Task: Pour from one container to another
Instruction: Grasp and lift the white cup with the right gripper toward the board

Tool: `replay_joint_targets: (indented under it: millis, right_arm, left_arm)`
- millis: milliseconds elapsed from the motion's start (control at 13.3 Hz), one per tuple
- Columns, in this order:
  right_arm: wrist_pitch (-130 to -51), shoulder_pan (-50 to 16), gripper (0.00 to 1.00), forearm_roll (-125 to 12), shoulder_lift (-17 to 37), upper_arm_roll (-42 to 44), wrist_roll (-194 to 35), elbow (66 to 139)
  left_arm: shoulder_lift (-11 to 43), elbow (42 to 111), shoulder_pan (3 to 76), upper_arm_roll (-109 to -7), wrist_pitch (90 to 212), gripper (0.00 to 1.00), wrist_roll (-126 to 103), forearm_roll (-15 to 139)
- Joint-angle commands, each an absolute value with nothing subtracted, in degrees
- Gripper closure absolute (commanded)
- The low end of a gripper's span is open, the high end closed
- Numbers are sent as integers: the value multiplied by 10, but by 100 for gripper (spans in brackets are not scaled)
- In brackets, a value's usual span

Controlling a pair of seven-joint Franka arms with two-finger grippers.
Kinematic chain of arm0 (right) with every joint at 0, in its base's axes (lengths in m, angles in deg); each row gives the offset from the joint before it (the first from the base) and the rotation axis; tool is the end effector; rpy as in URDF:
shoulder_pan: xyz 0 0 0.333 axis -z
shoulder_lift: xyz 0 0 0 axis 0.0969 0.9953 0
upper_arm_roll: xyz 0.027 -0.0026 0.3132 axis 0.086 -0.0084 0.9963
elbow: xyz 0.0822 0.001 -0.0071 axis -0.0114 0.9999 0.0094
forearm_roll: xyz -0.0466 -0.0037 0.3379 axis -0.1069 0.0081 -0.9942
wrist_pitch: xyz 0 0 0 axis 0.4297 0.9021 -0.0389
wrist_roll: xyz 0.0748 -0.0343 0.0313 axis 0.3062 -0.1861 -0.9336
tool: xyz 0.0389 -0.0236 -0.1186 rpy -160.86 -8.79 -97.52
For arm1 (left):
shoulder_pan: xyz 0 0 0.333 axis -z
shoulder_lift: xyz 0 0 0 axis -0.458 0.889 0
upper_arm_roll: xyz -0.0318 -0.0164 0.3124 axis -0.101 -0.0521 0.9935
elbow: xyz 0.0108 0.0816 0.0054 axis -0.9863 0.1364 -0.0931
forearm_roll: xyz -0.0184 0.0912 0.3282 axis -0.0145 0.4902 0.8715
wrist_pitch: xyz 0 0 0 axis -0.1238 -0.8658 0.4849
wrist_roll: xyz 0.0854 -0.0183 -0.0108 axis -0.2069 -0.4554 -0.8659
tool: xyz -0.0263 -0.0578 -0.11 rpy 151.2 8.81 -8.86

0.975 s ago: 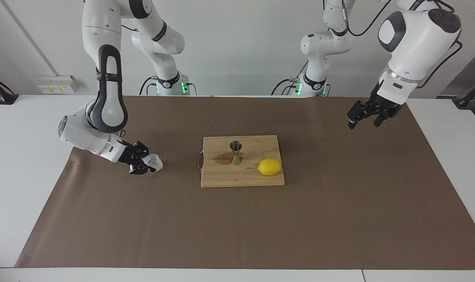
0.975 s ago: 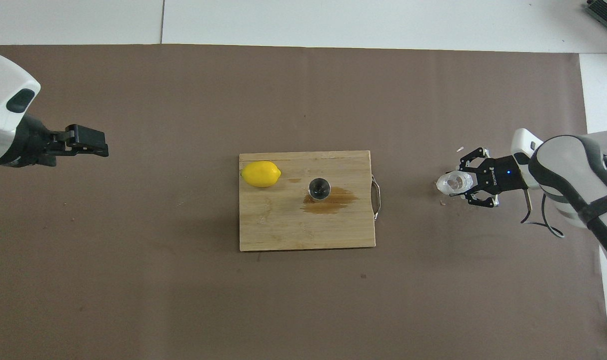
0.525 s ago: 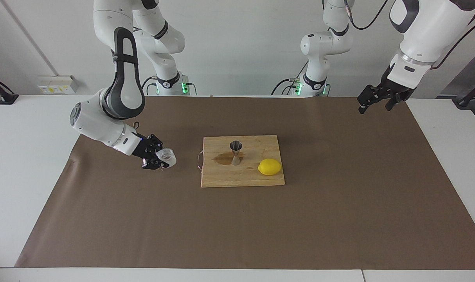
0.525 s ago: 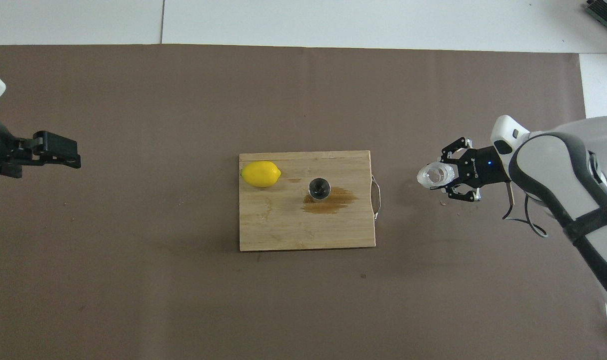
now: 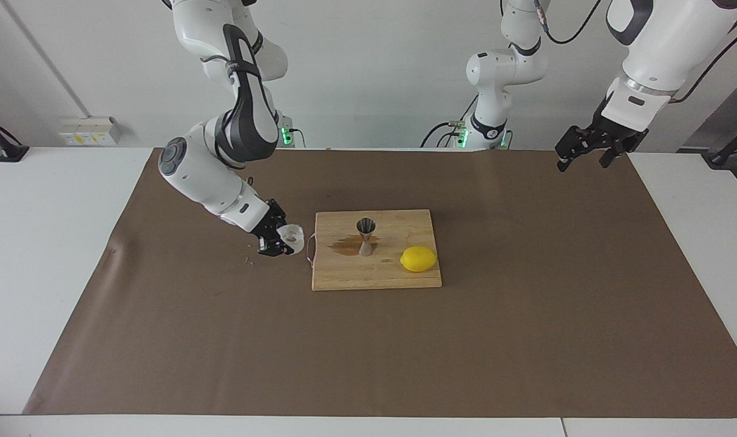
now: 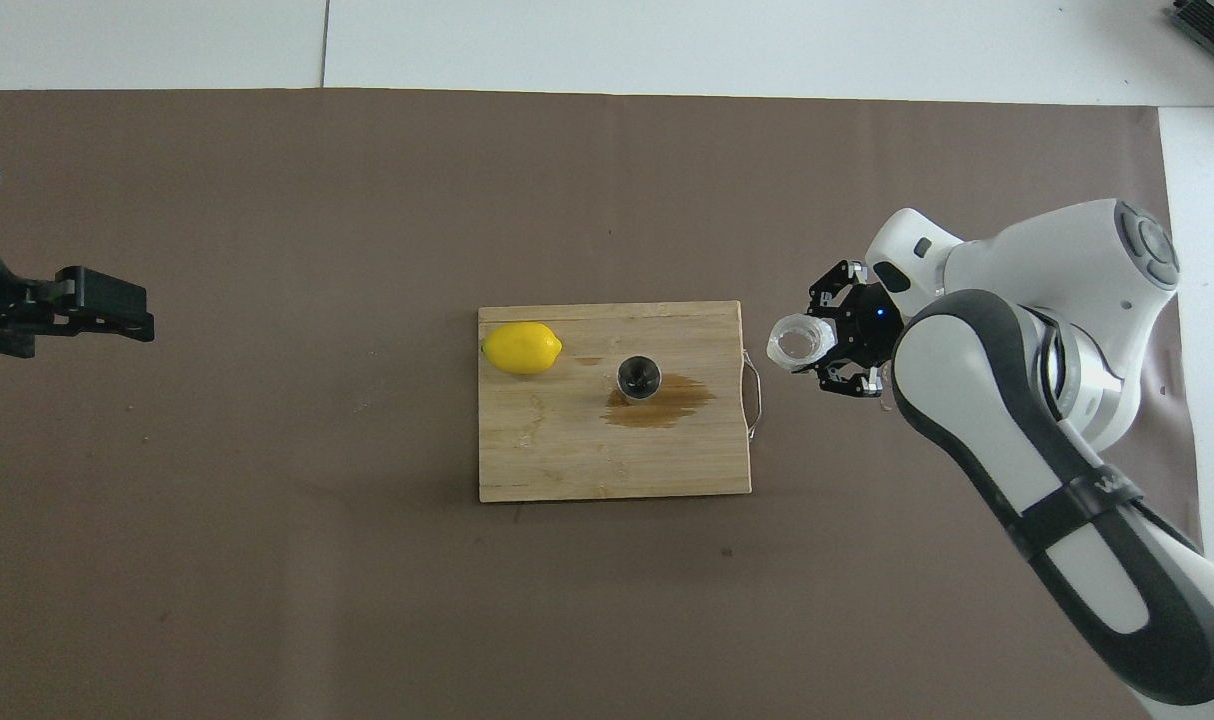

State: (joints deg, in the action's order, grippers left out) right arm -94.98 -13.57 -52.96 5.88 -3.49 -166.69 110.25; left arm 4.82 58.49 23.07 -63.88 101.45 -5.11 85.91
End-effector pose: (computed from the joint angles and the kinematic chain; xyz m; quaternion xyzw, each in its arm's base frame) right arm 0.5393 0.1298 0.3969 -0.6799 -0.7054 -0.1307 0.1519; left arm 0.4873 -0.0448 0.6069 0.9993 0.0355 -0.0092 0.0118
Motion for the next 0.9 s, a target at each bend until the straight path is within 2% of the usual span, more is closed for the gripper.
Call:
replay_joint_targets:
  millis: [0,225,825]
  right_arm:
    - [-950,-174,100,-467,53,-34,-1568,1081]
    - [-948,-218,100,-374,59,-32,-1484,1058]
    - [-938,-288,100,-298,63,-32,-1376,1023]
  left_arm:
    - [37,597,240,-633,1016,0,-43,868]
    - [37,597,242,-638,1014,0,-40,867]
    - [36,600,261,-619,1016,0,-47,867]
